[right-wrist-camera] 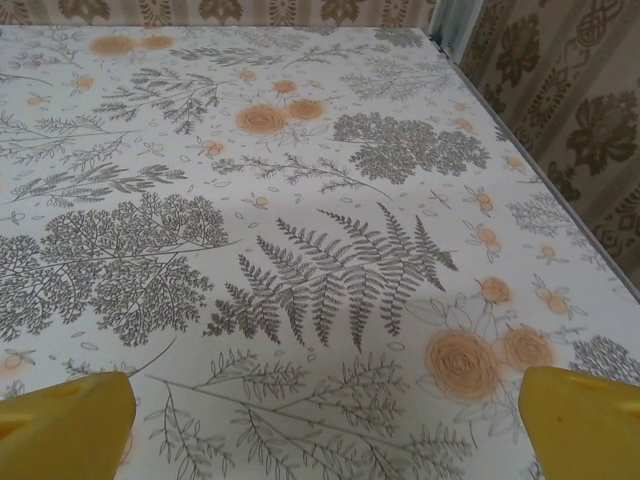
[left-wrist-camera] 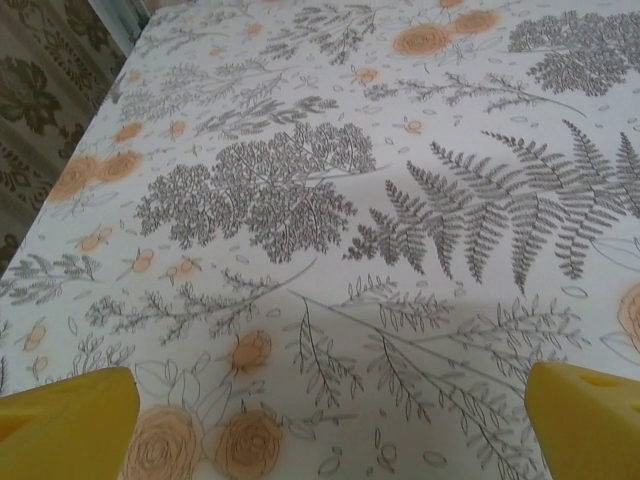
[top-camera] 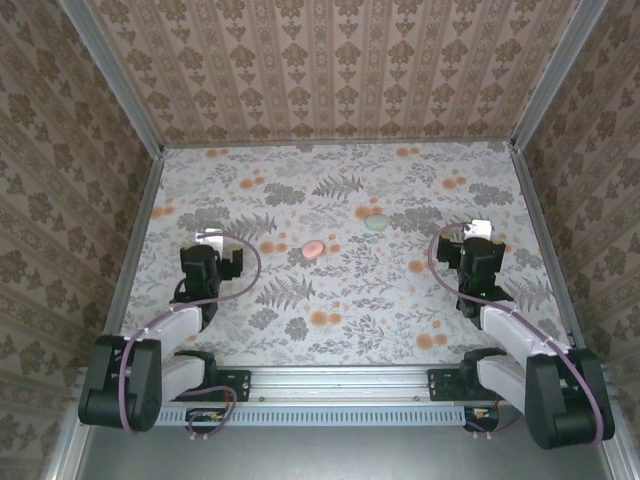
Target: Insert wireless bluetooth earbuds into charging case
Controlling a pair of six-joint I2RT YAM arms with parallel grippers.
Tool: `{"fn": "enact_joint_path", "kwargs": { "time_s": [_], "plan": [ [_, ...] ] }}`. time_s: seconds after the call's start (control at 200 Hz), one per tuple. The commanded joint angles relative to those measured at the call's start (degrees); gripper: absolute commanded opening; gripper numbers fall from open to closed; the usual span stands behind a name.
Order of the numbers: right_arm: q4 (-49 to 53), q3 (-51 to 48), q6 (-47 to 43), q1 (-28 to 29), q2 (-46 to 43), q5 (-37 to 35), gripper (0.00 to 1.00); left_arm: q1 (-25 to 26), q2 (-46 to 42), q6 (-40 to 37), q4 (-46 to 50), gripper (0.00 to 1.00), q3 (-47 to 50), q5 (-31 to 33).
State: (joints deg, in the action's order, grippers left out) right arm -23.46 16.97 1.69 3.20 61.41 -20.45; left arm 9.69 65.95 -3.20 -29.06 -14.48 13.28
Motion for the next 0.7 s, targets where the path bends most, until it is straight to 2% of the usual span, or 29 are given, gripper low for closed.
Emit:
{"fn": "enact_joint_path", "kwargs": {
  "time_s": [0.0,0.185,0.375,0.455,0.48,0.59,0.695],
  "plan": [
    [-9.2,0.3,-2.5,-1.7,3.8,6.9,1.0,-1.0,3.2,-2.9,-10.3,1.0,-1.9,-0.8],
    [-18.3,1.1,-2.4,-3.1,10.2,13.3,1.0,-2.3,9.7,-3.1,-15.9,1.0,-4.1,-3.6],
    [-12.9,6.6,-2.1,-3.3,14.6,17.2,1.0,-3.2,16.8,-3.6,-17.1,1.0,-7.7,-4.8],
    [-20.7,5.6,0.5,-3.2,17.4,19.2,1.0,-4.7,18.4,-2.1,-17.2,1.0,-8.6,-5.1],
    [-20.1,6.2,0.2,-3.2,17.9,19.7,1.0,-5.5,18.9,-1.3,-17.0,1.0,-8.8,-6.0],
    [-20.7,8.3,0.9,-3.1,24.4,17.8,1.0,-9.4,22.1,1.1,-21.0,1.0,-8.3,-12.3],
    [-25.9,6.1,1.0,-2.9,26.4,17.0,1.0,-9.3,21.9,1.1,-19.8,1.0,-8.6,-12.2]
  ]
}}
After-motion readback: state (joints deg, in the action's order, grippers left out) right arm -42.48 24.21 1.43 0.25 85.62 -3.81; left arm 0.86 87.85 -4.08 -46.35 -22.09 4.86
